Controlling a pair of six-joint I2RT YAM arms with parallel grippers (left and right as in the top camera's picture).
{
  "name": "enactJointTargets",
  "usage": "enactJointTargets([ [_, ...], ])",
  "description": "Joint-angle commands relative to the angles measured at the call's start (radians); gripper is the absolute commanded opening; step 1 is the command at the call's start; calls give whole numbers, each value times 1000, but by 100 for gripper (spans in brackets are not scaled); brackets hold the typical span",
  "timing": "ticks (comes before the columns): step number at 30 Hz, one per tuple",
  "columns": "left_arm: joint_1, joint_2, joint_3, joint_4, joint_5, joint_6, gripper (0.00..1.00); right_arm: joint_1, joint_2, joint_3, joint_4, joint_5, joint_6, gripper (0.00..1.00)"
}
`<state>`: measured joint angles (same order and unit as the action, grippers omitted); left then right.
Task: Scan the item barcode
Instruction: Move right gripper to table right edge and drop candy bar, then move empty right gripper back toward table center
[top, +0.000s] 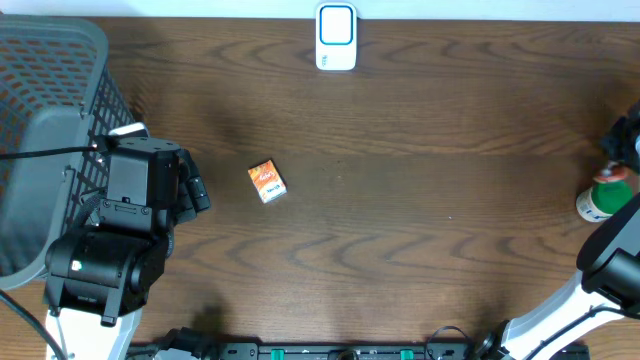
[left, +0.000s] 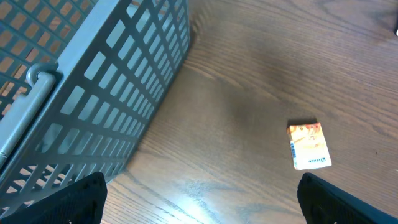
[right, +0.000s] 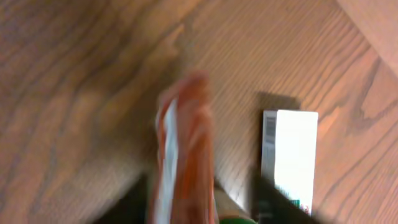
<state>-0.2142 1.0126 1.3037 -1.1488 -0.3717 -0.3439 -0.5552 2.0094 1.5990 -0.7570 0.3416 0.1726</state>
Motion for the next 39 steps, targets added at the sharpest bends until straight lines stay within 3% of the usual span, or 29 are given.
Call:
enactJointTargets([
  [1,0,0,9,-3,-4,-10,98,1,-29,58,-29,-83,21,99],
  [7,0,0,9,-3,-4,-10,98,73,-153,200,-97,-355,21,99],
  [11,0,0,9,-3,-4,-10,98,212,-238,218,-123,-516,21,99],
  [18,-1,0,9,-3,-4,-10,98,590,-232,182,-179,-447,53,99],
  [21,-1,0,9,-3,-4,-10,98,743,-201,151,-209,-448,257,99],
  [23,-1,0,9,-3,-4,-10,98,833,-173,139,-241,-455,395,94],
  [25,-1,0,9,-3,-4,-10,98,919,-146,137,-253,-463,406,99],
  [29,-1,0,9,-3,-4,-10,98,1075,-111,137,-248,-367,419,99],
  [32,-1,0,9,-3,-4,-10,98,1157,-100,138,-196,-431,485,99],
  [34,0,0,9,-3,-4,-10,98,1202,-100,143,-196,-464,678,98],
  [36,-1,0,9,-3,-4,-10,98,1229,-100,144,-211,-488,879,88],
  [39,-1,0,9,-3,-4,-10,98,1242,-89,144,-191,-547,1058,86],
])
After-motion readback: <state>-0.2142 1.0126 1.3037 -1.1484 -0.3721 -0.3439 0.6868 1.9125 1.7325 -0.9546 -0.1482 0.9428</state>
